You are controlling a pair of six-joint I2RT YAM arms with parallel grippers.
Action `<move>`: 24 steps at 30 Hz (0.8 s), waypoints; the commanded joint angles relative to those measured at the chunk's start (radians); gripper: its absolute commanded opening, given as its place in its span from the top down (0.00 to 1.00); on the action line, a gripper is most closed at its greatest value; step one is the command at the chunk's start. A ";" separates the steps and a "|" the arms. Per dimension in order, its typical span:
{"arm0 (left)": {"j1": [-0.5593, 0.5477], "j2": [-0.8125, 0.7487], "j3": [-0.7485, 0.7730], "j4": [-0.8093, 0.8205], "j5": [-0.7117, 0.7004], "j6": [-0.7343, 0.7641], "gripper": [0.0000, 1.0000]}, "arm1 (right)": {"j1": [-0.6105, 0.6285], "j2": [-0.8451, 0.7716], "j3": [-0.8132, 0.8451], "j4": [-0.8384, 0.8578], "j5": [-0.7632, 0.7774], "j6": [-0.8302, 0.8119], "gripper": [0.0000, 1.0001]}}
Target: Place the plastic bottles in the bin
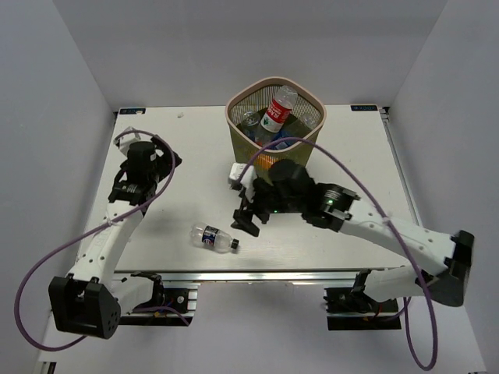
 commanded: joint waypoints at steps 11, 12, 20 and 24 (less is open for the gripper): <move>0.002 -0.227 -0.169 -0.012 -0.229 -0.138 0.02 | 0.055 0.471 -0.051 0.300 -0.043 -0.061 0.11; 0.002 -0.222 -0.173 -0.012 -0.229 -0.133 0.02 | 0.055 0.491 -0.058 0.369 -0.049 -0.067 0.11; 0.002 -0.190 -0.189 -0.003 -0.292 -0.109 0.02 | 0.055 0.688 -0.018 0.443 -0.156 -0.067 0.11; 0.002 -0.179 -0.190 -0.004 -0.301 -0.110 0.02 | 0.055 0.706 -0.029 0.478 -0.098 -0.024 0.11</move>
